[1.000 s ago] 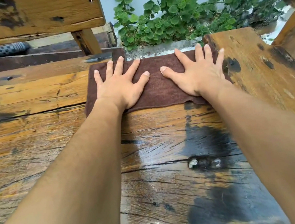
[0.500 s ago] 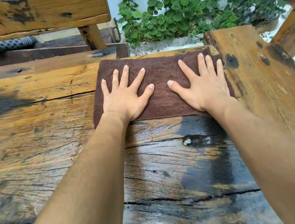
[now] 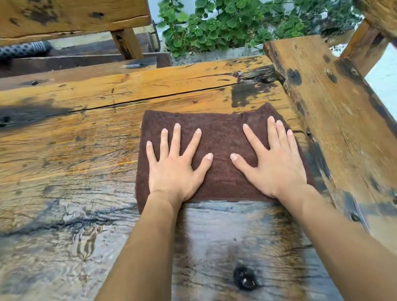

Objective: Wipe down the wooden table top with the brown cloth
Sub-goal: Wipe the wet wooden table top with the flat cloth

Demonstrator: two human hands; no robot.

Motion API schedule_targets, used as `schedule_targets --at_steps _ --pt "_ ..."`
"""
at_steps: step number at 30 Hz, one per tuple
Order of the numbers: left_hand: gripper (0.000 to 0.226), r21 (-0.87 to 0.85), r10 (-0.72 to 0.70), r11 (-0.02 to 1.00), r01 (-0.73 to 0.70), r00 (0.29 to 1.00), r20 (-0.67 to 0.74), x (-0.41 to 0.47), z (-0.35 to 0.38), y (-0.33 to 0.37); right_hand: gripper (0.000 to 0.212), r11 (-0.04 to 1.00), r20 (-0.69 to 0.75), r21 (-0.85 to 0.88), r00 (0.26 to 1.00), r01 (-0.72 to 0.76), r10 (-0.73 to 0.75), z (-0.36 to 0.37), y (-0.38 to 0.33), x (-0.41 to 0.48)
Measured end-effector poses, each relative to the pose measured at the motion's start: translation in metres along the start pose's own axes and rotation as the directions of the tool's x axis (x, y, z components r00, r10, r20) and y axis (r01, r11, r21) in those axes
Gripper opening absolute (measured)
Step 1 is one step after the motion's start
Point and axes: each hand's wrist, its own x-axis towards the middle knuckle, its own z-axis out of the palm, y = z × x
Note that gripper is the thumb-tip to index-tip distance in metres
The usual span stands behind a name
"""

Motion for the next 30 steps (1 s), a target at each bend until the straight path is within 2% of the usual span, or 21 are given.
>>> schedule_targets --at_steps 22,30 --pt "0.072 -0.052 0.023 0.998 -0.019 0.995 0.093 -0.342 0.019 -0.003 0.084 0.997 0.085 0.0 0.994 -0.076 0.076 0.031 -0.047 -0.338" --pt "0.07 -0.022 0.048 0.999 -0.046 0.994 0.095 -0.45 0.022 -0.024 0.088 0.999 0.095 -0.025 0.994 -0.042 0.045 0.043 -0.079 -0.437"
